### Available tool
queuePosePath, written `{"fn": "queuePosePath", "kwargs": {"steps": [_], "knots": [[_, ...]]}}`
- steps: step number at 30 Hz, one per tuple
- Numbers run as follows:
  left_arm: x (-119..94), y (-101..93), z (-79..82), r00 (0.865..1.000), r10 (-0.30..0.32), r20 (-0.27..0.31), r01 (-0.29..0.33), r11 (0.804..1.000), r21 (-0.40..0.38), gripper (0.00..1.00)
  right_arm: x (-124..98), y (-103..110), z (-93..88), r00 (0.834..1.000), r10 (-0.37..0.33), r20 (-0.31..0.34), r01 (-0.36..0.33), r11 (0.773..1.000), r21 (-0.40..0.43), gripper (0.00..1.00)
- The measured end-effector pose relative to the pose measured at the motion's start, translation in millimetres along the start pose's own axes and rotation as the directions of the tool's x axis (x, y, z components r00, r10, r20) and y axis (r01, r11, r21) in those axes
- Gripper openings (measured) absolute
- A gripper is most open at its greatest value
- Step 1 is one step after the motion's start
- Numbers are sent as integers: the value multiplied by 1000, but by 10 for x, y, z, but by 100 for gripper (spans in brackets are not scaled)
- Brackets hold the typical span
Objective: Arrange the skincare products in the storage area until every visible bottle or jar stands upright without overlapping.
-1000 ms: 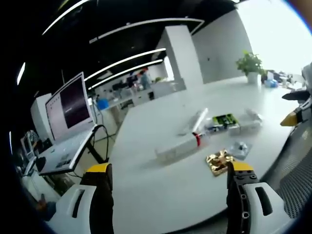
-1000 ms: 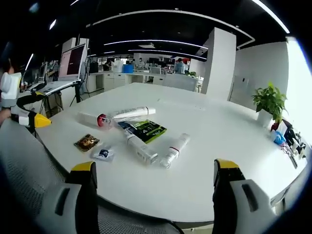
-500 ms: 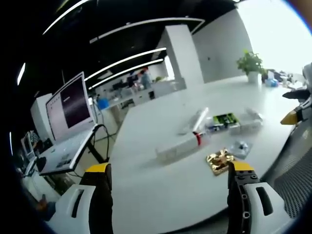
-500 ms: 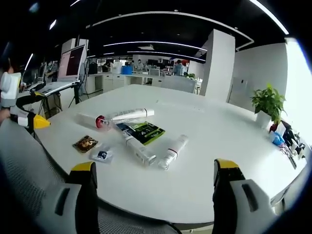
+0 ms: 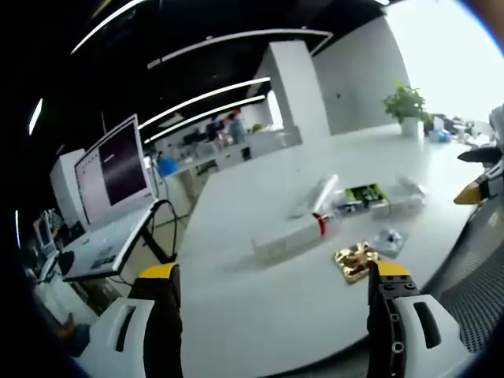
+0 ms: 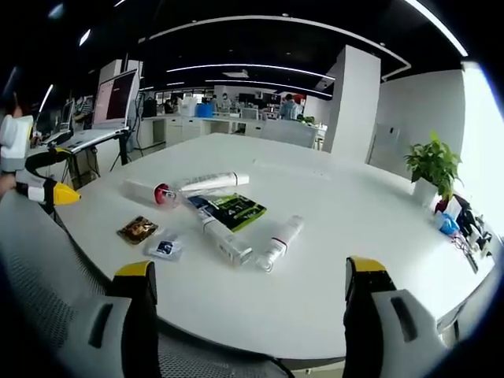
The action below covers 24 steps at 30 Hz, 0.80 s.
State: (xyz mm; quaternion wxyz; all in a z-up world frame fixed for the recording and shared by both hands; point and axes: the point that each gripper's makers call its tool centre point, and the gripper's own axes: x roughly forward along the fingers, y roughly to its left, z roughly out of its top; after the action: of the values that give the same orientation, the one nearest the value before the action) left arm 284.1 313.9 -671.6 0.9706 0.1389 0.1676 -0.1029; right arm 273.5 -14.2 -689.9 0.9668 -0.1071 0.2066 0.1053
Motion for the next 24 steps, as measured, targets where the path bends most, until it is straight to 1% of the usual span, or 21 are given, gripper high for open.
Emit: {"fn": "queuePosePath", "kwargs": {"steps": [10,14,19,22,24], "knots": [[-2,-11,-14,1000,-7,-4,7,1000,-2,97,-2,16,10,1000,5,6,-5,1000,-2,100],[-2,3,-32,1000,0,-13,0,1000,0,97,1,10,9,1000,3,9,-3,1000,-3,100],[-3,12,-30,1000,5,-10,-5,1000,0,97,4,9,3,1000,5,10,-5,1000,-4,100],[5,1,-68,999,-1,-34,1,1000,8,97,5,14,2,1000,7,10,-7,1000,-6,100],[6,-5,-61,1000,-4,-30,4,1000,5,97,5,21,-10,1000,12,3,-12,1000,-4,100]]}}
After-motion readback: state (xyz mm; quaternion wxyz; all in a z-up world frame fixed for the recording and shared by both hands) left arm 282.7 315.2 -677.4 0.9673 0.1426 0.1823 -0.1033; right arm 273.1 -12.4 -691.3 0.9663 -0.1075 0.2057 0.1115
